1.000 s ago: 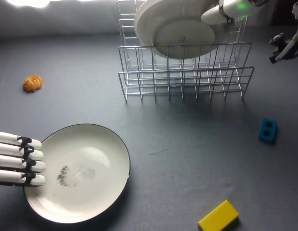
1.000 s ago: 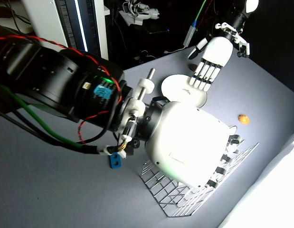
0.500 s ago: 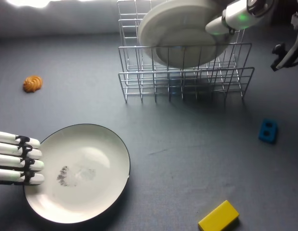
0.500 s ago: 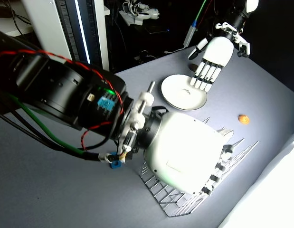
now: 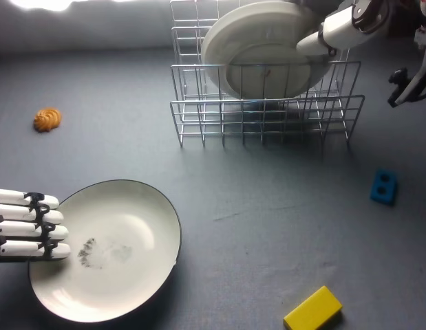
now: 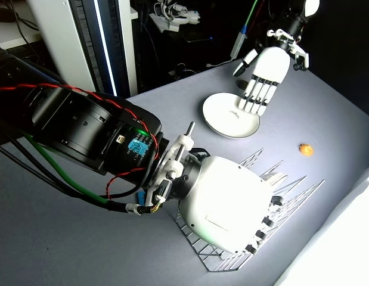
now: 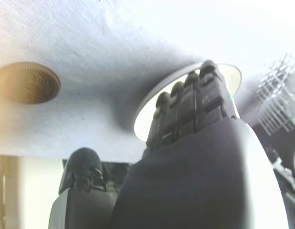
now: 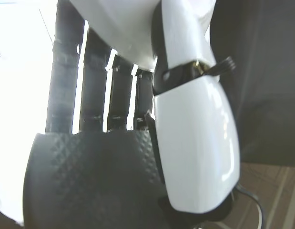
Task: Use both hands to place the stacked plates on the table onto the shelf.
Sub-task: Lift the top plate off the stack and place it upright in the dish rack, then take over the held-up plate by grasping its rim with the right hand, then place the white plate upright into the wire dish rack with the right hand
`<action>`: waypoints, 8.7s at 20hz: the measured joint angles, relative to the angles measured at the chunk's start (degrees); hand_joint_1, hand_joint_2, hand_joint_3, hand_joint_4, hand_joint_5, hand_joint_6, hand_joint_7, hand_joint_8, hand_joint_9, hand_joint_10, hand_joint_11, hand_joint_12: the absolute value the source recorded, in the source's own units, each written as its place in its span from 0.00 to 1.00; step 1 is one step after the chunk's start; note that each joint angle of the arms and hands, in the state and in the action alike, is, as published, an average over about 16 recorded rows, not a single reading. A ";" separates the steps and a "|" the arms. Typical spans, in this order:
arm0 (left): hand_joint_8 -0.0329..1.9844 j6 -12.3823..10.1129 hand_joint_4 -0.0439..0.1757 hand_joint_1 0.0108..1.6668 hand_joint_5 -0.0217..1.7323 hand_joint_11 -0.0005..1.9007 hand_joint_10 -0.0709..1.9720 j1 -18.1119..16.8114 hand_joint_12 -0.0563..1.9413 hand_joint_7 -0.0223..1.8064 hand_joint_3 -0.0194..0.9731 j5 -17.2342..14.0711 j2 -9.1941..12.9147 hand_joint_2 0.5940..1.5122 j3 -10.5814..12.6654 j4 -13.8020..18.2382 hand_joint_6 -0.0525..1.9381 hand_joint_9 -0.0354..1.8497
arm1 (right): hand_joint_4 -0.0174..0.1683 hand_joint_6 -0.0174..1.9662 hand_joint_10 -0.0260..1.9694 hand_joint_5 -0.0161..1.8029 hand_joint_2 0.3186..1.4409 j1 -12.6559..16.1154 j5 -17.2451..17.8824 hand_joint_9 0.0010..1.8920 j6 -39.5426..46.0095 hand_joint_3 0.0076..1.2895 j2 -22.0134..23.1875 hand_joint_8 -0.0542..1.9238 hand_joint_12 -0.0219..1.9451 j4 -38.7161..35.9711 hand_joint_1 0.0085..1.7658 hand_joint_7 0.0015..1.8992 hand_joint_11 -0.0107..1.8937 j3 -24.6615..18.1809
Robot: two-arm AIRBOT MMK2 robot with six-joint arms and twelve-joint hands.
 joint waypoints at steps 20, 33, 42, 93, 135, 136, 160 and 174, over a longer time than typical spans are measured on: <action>0.01 -0.28 0.16 0.01 0.01 0.01 0.03 3.58 0.01 0.02 0.03 5.29 0.48 0.62 -4.17 -6.26 0.02 0.03 | 0.09 0.04 0.05 0.36 0.66 1.26 10.73 0.36 -7.59 0.01 4.05 0.04 0.55 -11.12 0.64 0.37 0.17 -11.13; 0.01 -0.38 0.15 0.01 0.01 0.01 0.03 5.78 0.01 0.02 0.03 7.68 1.20 0.61 -6.72 -10.75 0.01 0.03 | 0.12 0.03 0.02 0.03 0.51 -9.70 22.69 0.02 -29.41 0.01 -3.04 0.04 0.06 -22.22 0.58 0.02 0.01 -22.62; 0.01 -0.39 0.15 0.01 0.01 0.01 0.03 6.33 0.01 0.02 0.04 8.08 1.36 0.61 -7.24 -11.86 0.01 0.03 | 0.12 0.03 0.02 0.02 0.46 -14.83 22.72 0.01 -35.69 0.01 -11.66 0.04 0.01 -22.75 0.60 0.01 0.01 -19.44; 0.02 -0.65 0.17 0.01 0.01 0.01 0.03 6.70 0.04 0.03 0.04 5.84 2.11 0.60 -7.00 -16.98 0.02 0.02 | 0.04 0.46 0.45 0.48 0.57 -14.76 18.01 0.57 -34.56 0.01 -21.83 0.46 0.51 -26.14 0.72 0.54 0.48 -9.62; 0.02 -1.40 0.19 0.01 0.04 0.01 0.04 -5.65 0.03 0.04 0.04 -19.31 -0.62 0.60 10.89 -3.80 0.03 0.03 | 0.09 0.52 0.46 0.50 0.58 -3.46 11.98 0.57 -22.49 0.01 10.94 0.48 0.58 -24.87 0.77 0.53 0.48 -35.03; 0.02 -1.48 0.19 0.01 0.04 0.01 0.04 -6.37 0.03 0.04 0.04 -19.82 -0.67 0.60 10.77 -2.74 0.03 0.03 | 0.08 0.52 0.46 0.50 0.58 -2.50 11.53 0.57 -21.54 0.01 11.55 0.48 0.58 -24.66 0.77 0.53 0.48 -35.07; 0.02 -2.61 0.19 0.01 0.04 0.01 0.04 -22.12 0.03 0.03 0.04 -31.07 -0.08 0.60 4.33 13.03 0.03 0.03 | 0.05 0.50 0.48 0.50 0.58 9.12 -1.38 0.58 -7.11 0.01 15.13 0.46 0.56 -5.16 0.77 0.54 0.50 -24.97; 0.02 -2.21 0.19 0.01 0.03 0.01 0.04 -22.29 0.03 0.03 0.04 -29.43 0.64 0.60 -1.27 9.11 0.03 0.03 | 0.05 0.48 0.47 0.51 0.58 9.67 -6.45 0.59 -6.50 0.01 9.97 0.46 0.55 4.24 0.77 0.54 0.50 -17.19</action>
